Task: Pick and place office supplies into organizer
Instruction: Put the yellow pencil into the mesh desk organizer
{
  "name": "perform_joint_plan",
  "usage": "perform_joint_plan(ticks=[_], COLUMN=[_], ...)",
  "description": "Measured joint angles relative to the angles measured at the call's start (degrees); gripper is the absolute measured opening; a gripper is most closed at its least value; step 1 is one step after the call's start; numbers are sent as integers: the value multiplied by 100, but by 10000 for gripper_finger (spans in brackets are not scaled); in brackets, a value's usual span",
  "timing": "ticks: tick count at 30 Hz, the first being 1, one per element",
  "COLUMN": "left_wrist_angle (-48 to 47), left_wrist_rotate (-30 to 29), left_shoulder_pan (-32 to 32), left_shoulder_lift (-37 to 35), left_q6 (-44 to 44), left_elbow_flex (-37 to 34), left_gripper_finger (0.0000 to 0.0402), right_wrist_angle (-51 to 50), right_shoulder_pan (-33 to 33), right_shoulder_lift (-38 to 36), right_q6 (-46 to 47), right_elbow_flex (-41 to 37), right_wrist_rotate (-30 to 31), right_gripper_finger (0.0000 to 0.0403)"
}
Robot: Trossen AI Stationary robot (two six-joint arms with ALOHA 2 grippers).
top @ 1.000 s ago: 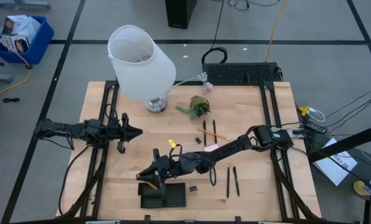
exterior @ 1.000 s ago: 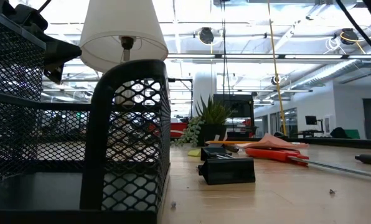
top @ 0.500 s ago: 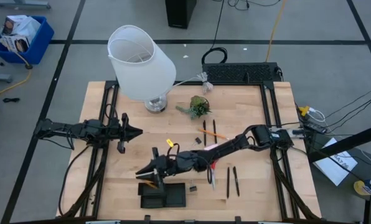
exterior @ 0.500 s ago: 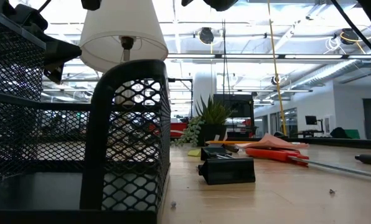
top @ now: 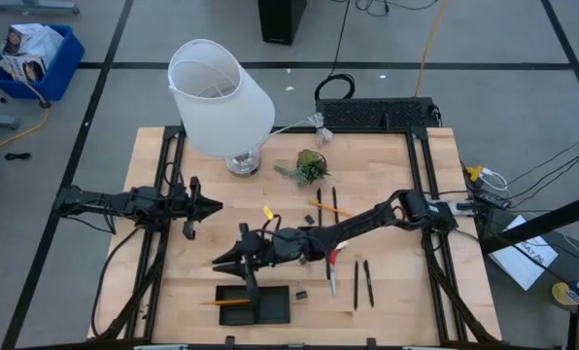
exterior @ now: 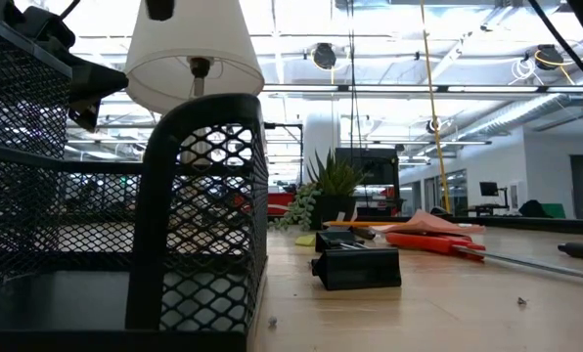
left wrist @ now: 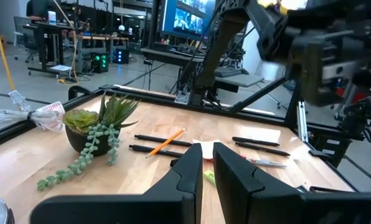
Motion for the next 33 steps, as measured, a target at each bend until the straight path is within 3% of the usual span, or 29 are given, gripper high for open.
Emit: perform_joint_plan(ticks=[7, 13, 19, 26, 33], left_wrist_angle=[-1, 0, -2, -2, -1], left_wrist_rotate=[-1, 0, -2, 0, 0], left_shoulder_pan=[0, 0, 0, 0, 0], left_shoulder_lift=[0, -2, 0, 0, -2], left_q6=[0, -2, 0, -2, 0], left_elbow_flex=[0, 0, 0, 0, 0], left_gripper_finger=[42, 42, 42, 42, 42], right_wrist_angle=[-2679, -5358, -7498, -8591, -8846], right_shoulder_pan=[-22, -103, -520, -1107, -1405], right_shoulder_lift=[-895, -1537, -1892, -1762, -1627], right_q6=[-6, -21, 286, 50, -192], right_elbow_flex=[0, 0, 0, -2, -9], right_wrist_rotate=[153, 1259, 1353, 324, 318], right_gripper_finger=[84, 135, 185, 208, 202])
